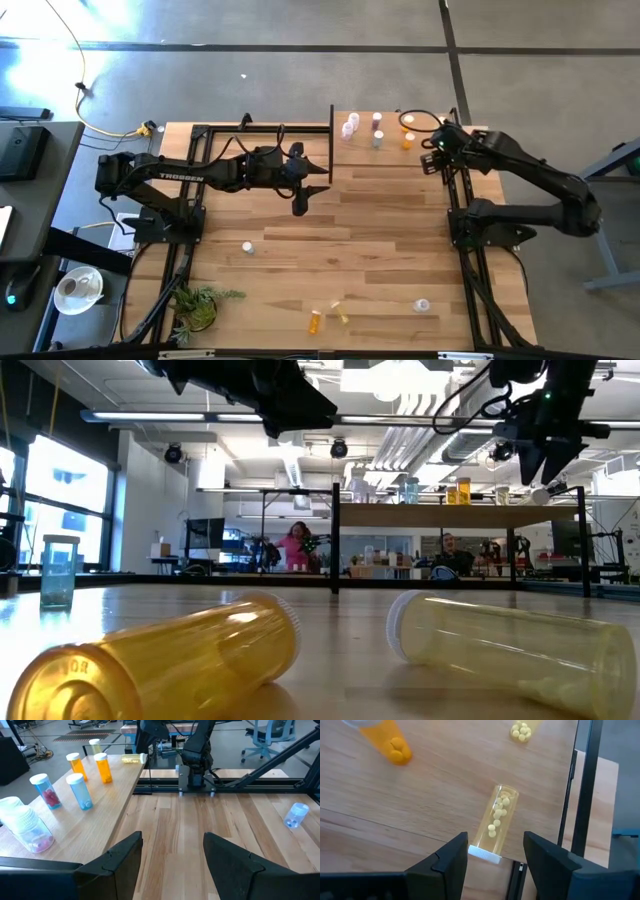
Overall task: Pick and place medicine bottles onto shelf by color
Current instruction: Put the top yellow pill bottle on the shelf aligned with the other yellow pill bottle
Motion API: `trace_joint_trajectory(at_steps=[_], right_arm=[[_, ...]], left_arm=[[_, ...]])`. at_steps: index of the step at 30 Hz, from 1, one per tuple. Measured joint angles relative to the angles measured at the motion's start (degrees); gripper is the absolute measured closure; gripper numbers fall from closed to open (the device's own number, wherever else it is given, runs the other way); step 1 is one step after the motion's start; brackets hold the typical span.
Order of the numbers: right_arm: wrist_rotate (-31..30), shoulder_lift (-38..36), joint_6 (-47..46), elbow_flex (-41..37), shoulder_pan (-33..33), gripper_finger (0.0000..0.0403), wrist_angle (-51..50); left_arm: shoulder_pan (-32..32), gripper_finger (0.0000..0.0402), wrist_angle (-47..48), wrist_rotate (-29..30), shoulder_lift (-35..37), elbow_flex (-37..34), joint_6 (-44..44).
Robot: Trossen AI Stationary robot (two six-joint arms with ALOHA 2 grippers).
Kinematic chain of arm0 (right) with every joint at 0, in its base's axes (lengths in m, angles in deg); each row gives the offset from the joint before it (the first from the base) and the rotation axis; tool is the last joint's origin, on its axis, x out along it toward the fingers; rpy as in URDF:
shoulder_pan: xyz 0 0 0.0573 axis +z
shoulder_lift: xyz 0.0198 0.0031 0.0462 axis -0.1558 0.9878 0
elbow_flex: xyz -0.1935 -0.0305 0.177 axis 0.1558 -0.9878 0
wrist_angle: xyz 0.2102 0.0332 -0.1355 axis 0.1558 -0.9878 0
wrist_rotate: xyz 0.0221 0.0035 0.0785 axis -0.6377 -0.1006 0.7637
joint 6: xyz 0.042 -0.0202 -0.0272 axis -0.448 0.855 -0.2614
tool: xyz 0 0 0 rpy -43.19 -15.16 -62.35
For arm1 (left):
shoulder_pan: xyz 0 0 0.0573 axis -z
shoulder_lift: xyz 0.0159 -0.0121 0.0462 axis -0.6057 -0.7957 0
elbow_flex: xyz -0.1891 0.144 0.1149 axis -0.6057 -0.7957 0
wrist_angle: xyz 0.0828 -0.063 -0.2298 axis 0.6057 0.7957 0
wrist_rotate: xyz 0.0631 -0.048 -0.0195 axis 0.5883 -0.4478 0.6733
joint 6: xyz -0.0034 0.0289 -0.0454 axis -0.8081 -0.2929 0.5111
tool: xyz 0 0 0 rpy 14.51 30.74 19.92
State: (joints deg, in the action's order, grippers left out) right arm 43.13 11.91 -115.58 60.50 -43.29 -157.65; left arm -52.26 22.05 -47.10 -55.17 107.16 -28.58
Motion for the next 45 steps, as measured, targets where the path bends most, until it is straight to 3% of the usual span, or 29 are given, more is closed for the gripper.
trace_joint_trajectory(at_steps=[28, 39, 45], right_arm=[[1.89, 6.00, -1.08, -0.02, -0.02, 0.0221, -1.93], [2.09, 6.00, -0.96, -0.04, -0.02, 0.0288, -2.63], [2.01, 5.95, 1.27, -0.04, -0.01, 0.0302, -2.69]], left_arm=[[0.00, 0.0202, -0.01, 0.00, 0.00, 0.01, 0.00], [0.00, 0.0202, 0.00, 0.00, 0.00, 0.02, 0.00], [0.00, 0.0202, 0.00, 0.00, 0.00, 0.01, 0.00]])
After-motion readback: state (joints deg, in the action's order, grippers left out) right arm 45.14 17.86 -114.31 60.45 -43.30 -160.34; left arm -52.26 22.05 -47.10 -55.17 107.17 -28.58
